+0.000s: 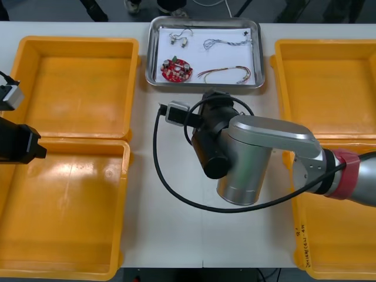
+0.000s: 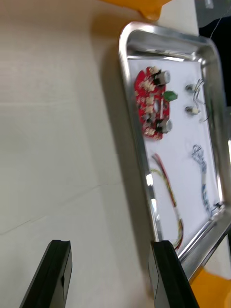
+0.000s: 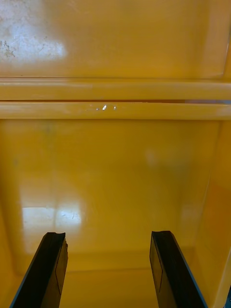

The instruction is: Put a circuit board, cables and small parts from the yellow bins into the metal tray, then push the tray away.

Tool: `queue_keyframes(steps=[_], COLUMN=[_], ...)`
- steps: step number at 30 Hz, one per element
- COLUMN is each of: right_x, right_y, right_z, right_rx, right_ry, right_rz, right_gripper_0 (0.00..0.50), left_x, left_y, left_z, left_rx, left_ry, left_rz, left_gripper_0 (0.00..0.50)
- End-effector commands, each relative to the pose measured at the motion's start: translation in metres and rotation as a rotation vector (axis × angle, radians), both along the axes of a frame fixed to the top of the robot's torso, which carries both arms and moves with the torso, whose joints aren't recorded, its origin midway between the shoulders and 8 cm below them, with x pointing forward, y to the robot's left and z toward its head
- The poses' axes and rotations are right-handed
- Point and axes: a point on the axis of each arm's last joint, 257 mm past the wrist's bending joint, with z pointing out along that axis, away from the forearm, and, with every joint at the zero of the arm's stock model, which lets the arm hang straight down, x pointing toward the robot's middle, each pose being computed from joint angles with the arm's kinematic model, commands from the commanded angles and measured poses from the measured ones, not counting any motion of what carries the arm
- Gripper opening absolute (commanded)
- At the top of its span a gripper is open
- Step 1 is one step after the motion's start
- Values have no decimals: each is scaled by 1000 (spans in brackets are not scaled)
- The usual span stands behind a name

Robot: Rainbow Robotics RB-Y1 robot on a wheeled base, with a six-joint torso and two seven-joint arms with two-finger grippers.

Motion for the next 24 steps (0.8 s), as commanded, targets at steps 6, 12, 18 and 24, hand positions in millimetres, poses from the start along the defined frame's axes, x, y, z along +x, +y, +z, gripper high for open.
queue_keyframes(steps=[6,12,18,24], right_x=[-57,-89,-112,-116], right_y=[-62,-111,-165,-202], right_z=[41,53,64,75], right_rx=[207,318,416,568], right_ry=[160,264,329,357], right_rz=[-210,-354,-509,-604], right_gripper_0=[463,463,462,461], left_x=[-3,-3,-3,-3], left_y=[17,17,17,17], left_z=[14,14,14,14], left_rx=[77,77,77,77], left_ry=[-28,-28,-28,-28], left_rz=[-53,-53,-53,-53], left_gripper_0=[500,500,500,500])
